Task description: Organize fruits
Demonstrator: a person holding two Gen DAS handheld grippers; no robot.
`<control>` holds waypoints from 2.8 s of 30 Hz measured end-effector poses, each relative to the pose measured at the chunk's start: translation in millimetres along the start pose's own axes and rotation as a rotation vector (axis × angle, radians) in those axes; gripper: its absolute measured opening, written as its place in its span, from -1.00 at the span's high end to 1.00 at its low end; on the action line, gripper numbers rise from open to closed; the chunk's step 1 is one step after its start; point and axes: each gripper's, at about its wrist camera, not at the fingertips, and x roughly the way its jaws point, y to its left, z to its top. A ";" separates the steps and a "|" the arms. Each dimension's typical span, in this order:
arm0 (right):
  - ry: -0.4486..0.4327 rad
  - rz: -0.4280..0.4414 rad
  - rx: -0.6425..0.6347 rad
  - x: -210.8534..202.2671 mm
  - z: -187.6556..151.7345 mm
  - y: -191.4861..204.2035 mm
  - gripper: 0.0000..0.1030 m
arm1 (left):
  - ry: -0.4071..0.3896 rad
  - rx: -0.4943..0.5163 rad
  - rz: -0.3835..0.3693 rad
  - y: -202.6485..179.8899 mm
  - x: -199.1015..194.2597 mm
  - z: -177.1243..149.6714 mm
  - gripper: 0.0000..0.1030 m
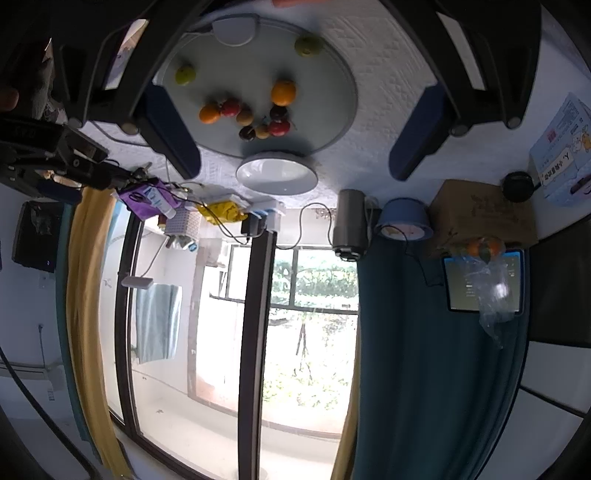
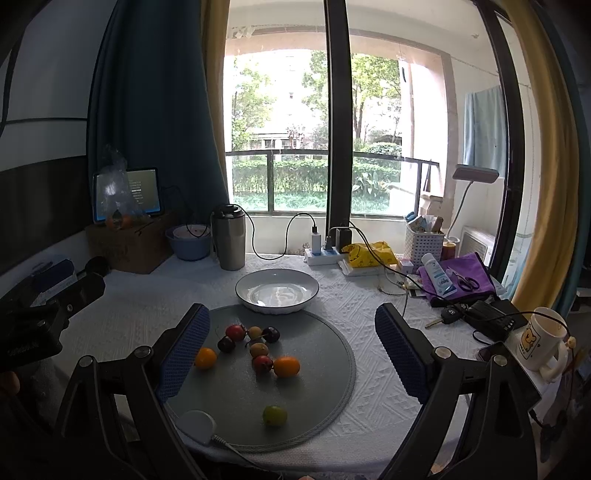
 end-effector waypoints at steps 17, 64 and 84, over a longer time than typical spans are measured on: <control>0.004 0.004 -0.004 -0.6 1.0 2.8 -0.80 | -0.002 0.002 -0.008 -0.1 0.1 0.3 -0.99; 0.025 0.015 -0.001 3.7 -3.3 6.2 -0.80 | 0.015 0.000 -0.016 -3.2 -0.3 -7.4 -0.99; 0.340 0.068 0.042 92.4 -78.6 2.5 -0.78 | 0.409 0.014 -0.014 5.0 76.5 -94.2 -0.98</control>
